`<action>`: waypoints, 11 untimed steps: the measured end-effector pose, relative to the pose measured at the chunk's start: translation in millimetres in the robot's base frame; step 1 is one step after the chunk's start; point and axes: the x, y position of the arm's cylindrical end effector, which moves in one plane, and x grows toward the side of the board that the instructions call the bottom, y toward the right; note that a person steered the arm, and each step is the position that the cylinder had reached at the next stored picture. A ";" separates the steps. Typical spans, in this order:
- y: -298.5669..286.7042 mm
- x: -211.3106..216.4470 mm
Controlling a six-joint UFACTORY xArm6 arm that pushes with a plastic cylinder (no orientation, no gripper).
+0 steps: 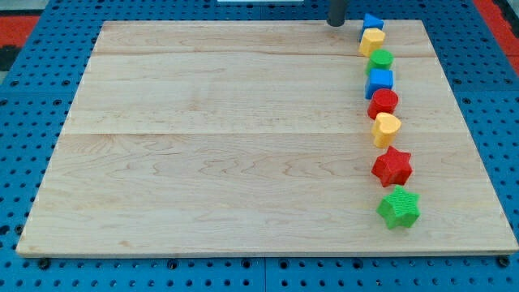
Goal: Separate the yellow hexagon and blue triangle
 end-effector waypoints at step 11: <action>-0.6 132.7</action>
